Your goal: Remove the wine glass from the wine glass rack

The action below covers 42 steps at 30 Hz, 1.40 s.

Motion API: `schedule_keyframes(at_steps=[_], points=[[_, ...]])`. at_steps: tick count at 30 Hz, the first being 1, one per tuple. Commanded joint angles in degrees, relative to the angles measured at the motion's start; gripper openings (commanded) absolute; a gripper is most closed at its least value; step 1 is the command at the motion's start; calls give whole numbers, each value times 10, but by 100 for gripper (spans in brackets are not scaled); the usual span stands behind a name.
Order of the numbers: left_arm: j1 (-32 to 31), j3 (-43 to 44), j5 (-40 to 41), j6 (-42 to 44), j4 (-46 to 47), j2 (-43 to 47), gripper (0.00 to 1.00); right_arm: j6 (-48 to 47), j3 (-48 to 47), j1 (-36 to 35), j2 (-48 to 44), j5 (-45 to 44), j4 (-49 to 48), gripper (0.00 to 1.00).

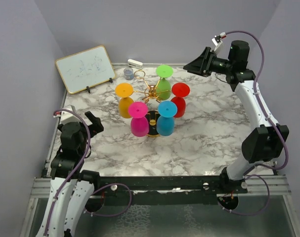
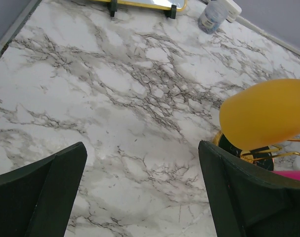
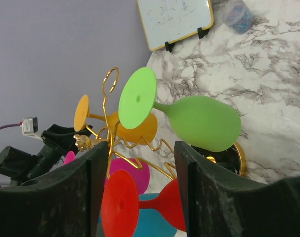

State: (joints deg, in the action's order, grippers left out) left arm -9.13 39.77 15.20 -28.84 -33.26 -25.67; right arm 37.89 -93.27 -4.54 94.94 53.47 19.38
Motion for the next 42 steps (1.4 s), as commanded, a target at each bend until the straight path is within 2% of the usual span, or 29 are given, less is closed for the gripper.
schedule_keyframes(at_steps=[1, 5, 10, 13, 14, 15, 17, 18, 19, 20, 22, 24, 25, 32, 42], points=[[-2, 25, 38, -13, -21, 9, 99, 25, 9, -3, -47, 8, -84, 62], [-2, 25, 33, -12, -21, 11, 99, 6, -40, -5, -52, 8, -32, 63], [-2, 20, 17, -8, -11, 12, 97, -33, 2, -7, -158, -86, -38, 61], [-2, 18, 10, -5, -7, 11, 96, -57, 11, -7, -187, -113, -22, 61], [-2, 18, 8, -4, -6, 11, 96, -60, 11, -7, -185, -108, -17, 56], [-2, 17, 7, -4, -5, 11, 96, -63, 6, -7, -177, -98, -8, 39], [-2, 18, 8, -4, -6, 11, 95, -65, -14, -6, -148, -75, 23, 10], [-2, 18, 8, -4, -7, 11, 95, -64, -24, -6, -130, -58, 34, 3], [-2, 18, 8, -4, -7, 11, 95, -63, -35, -7, -111, -44, 48, 1], [-2, 18, 7, -4, -8, 11, 95, -64, -48, -9, -91, -29, 59, 3], [-2, 17, 5, -5, -6, 13, 95, -79, -85, -23, -44, -27, 100, 27], [-2, 17, 4, -5, -6, 13, 94, -93, -129, -41, -4, -40, 143, 41], [-2, 17, 4, -4, -7, 13, 94, -94, -145, -48, 13, -42, 156, 45], [-2, 17, 0, -3, -6, 11, 94, -81, -195, -66, 72, -85, 165, 48], [-2, 14, -6, 0, 0, 13, 93, -70, -160, -72, 81, -70, 127, 49]])
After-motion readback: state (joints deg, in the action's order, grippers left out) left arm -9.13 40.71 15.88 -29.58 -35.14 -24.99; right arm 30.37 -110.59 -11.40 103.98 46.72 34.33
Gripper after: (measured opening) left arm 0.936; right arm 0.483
